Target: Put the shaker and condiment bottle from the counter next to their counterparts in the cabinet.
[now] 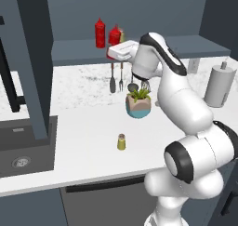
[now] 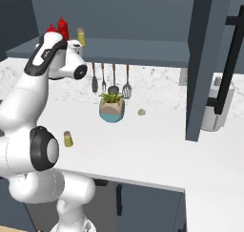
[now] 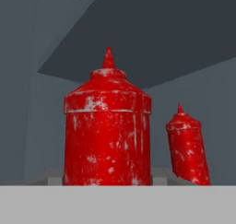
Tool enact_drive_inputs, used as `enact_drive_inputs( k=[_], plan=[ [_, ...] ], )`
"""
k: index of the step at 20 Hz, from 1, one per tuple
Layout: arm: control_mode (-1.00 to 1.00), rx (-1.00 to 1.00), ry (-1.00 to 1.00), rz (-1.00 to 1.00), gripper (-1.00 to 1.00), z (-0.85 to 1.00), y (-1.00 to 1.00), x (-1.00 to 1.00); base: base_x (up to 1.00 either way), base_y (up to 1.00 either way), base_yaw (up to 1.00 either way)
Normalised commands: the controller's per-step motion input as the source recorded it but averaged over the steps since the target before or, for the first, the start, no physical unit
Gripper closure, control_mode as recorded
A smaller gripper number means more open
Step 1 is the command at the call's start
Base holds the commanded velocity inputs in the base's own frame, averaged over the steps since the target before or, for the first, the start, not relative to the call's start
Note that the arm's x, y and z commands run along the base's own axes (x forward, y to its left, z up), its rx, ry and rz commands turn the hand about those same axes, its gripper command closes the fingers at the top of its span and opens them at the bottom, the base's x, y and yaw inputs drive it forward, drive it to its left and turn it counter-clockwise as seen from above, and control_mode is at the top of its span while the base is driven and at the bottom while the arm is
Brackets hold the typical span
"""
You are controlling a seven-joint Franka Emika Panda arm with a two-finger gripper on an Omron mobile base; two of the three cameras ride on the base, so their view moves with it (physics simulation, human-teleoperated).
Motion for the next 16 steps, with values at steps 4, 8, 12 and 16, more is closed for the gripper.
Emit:
enact_drive_inputs(
  k=[4, 8, 12, 16],
  plan=[
    [-1.0, -0.16, 0.0, 0.0, 1.0, 0.0, 0.13, 0.29, 0.0, 0.0, 0.0],
    [-1.0, -0.19, 0.0, 0.0, 1.0, 0.0, 0.08, 0.21, 0.0, 0.0, 0.0],
    [-1.0, -0.06, 0.0, 0.0, 1.0, 0.0, 0.0, 0.29, 0.0, 0.0, 0.0],
    [-1.0, 0.0, 0.0, 0.0, 1.0, 0.06, 0.0, 0.32, 0.0, 0.0, 0.0]
  ],
)
